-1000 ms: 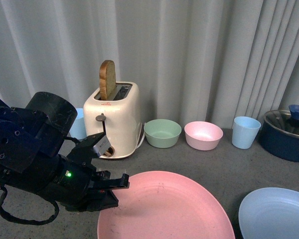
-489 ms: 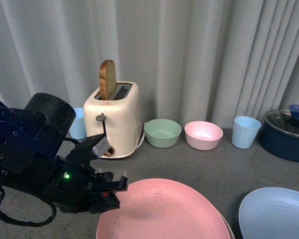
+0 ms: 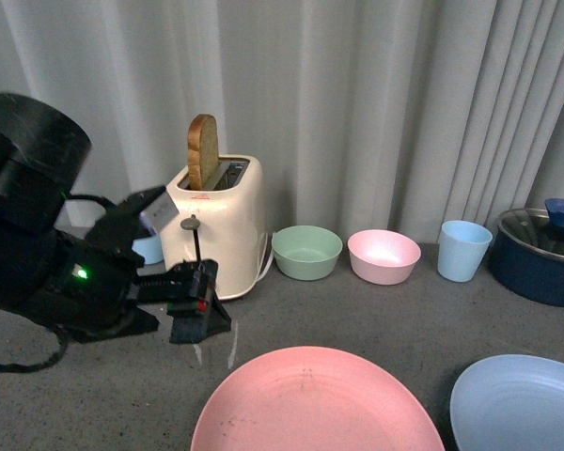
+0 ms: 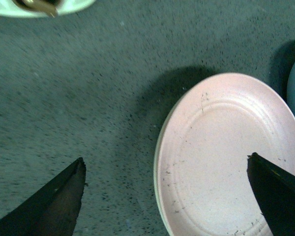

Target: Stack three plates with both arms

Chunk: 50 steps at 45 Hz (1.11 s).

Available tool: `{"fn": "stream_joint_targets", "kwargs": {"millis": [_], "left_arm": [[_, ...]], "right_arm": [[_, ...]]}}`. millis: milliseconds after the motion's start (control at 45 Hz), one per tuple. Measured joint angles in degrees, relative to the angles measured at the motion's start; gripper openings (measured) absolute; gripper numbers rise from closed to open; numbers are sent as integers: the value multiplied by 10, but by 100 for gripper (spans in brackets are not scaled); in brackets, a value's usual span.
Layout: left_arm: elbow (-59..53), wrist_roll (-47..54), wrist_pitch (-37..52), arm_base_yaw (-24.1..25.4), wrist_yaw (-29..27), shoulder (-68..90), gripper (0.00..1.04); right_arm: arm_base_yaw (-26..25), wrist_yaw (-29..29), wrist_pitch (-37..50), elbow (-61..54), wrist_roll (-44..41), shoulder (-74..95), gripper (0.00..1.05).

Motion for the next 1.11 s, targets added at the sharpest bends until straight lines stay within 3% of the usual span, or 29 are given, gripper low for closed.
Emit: {"fn": "stream_joint_targets", "kwargs": {"millis": [178,444,467,556,600,689,778,911,1067,1111], "left_arm": [[-63,45,14,8,-28,-125,98],[-154,71,15,7,-26,-287,98],[-167,68,32,3,-48,-297,96],[-293,46,301,-5,-257,-350,77],[-336,42,378,2,-292,-378,68],[-388,35,431,21,-295,-432,48],[-435,32,433,34,-278,-463,27],[-472,31,427,47,-262,-508,4],[-507,29,408,63,-252,-561,4],[-515,29,400,79,-226,-575,4]], "right_arm": [[0,0,0,0,0,0,97],[0,0,0,0,0,0,97],[0,0,0,0,0,0,97],[0,0,0,0,0,0,97],[0,1,0,0,0,0,97],[0,0,0,0,0,0,97],[0,0,0,0,0,0,97],[0,0,0,0,0,0,97],[0,0,0,0,0,0,97],[0,0,0,0,0,0,97]]}}
